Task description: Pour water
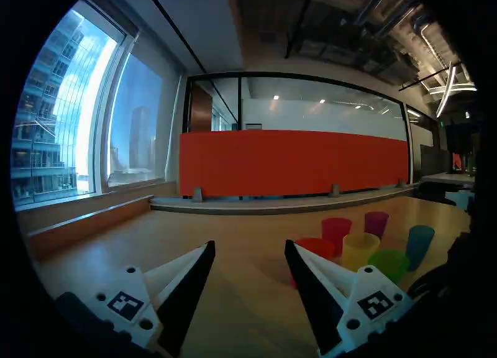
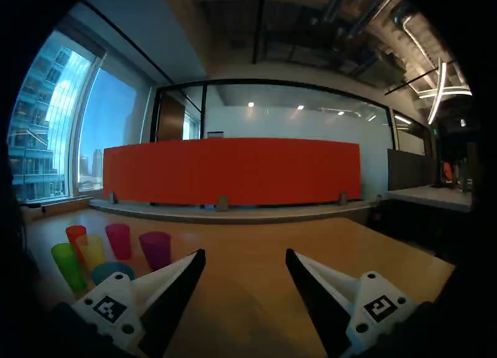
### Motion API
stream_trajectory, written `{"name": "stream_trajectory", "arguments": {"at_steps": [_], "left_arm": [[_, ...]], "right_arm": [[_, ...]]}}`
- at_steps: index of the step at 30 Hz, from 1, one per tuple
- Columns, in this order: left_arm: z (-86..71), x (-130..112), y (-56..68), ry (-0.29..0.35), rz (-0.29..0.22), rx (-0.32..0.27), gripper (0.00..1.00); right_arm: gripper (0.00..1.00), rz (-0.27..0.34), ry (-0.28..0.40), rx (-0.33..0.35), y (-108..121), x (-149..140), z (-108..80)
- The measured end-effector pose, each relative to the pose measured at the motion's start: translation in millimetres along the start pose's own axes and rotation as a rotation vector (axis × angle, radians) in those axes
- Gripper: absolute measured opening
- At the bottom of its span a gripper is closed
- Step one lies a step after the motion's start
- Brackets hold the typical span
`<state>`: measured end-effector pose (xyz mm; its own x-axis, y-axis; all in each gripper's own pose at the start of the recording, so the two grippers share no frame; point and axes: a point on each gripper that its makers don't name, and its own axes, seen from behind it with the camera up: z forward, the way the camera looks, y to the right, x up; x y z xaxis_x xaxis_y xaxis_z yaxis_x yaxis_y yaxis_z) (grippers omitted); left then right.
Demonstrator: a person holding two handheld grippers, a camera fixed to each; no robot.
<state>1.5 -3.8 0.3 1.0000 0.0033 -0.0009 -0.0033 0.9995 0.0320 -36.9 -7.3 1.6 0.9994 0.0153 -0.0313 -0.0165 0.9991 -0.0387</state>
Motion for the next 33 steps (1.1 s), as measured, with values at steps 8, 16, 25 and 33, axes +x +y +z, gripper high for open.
{"name": "stream_trajectory", "arguments": {"at_steps": [8,16,25,33], "left_arm": [[0.1,0.0,0.0,0.000,0.000,0.000,0.82],[0.4,-0.1,-0.1,0.000,0.000,0.000,0.82],[0.6,-0.2,0.5,0.000,0.000,0.000,0.82],[0.8,0.1,0.1,0.000,0.000,0.000,0.82]], "right_arm": [[1.00,0.001,0.004,-0.007,1.7,-0.8,-0.5],[1.00,-0.007,0.009,-0.005,-0.4,0.7,-1.7],[1.00,-0.006,0.008,0.002,-3.0,0.3,-4.0],[1.00,-0.006,0.008,0.003,-3.7,0.0,-6.0]]}}
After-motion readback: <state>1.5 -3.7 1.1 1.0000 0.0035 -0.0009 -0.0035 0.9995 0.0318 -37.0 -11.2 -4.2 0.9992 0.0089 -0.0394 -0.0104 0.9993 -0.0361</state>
